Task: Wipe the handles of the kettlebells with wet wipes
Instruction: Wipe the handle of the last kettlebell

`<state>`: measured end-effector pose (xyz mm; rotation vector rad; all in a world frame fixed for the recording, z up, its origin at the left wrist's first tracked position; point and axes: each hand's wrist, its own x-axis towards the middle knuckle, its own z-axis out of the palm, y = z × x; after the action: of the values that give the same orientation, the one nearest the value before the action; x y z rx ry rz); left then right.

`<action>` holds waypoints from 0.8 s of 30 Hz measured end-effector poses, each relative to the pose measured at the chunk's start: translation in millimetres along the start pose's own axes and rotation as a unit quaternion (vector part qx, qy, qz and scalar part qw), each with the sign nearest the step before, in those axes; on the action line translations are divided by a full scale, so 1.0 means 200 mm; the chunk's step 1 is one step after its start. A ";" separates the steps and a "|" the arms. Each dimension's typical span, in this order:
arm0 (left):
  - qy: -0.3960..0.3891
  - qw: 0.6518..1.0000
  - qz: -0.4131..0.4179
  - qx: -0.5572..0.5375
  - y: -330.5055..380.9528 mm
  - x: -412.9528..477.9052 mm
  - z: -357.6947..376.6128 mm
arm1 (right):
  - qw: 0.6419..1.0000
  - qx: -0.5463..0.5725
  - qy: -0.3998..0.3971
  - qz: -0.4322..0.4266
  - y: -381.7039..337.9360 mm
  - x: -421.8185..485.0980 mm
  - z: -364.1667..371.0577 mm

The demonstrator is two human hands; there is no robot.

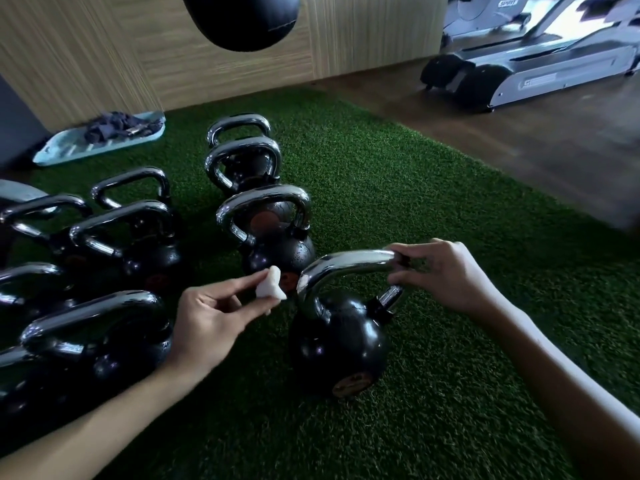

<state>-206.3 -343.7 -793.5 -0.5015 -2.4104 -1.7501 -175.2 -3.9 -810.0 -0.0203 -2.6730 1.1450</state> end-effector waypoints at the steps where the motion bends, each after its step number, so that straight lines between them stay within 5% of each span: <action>1: -0.007 1.000 0.023 0.016 0.04 0.03 -0.04 | 1.000 -0.006 0.002 -0.011 -0.03 -0.01 0.01; 6: -0.099 0.985 0.127 0.056 0.19 0.15 -0.16 | 0.995 -0.069 -0.042 -0.059 -0.22 -0.01 0.12; 12: -0.132 0.980 0.132 0.065 0.21 0.18 -0.16 | 0.994 -0.084 -0.057 -0.048 -0.33 -0.03 0.13; 15: -0.152 0.978 0.134 0.041 0.26 0.16 -0.10 | 0.993 0.060 -0.098 -0.023 -0.40 -0.07 0.05; 18: -0.163 0.972 0.163 0.044 0.32 0.15 -0.03 | 0.937 0.311 -0.157 0.002 -0.53 -0.12 0.04; 24: -0.170 0.956 0.232 0.057 0.37 0.15 0.04 | 0.883 0.446 -0.145 0.032 -0.62 -0.17 0.07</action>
<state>-209.2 -309.5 -721.3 -1.3215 -2.3106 -1.4024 -136.0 -104.3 -737.3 0.2360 -2.0880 2.4380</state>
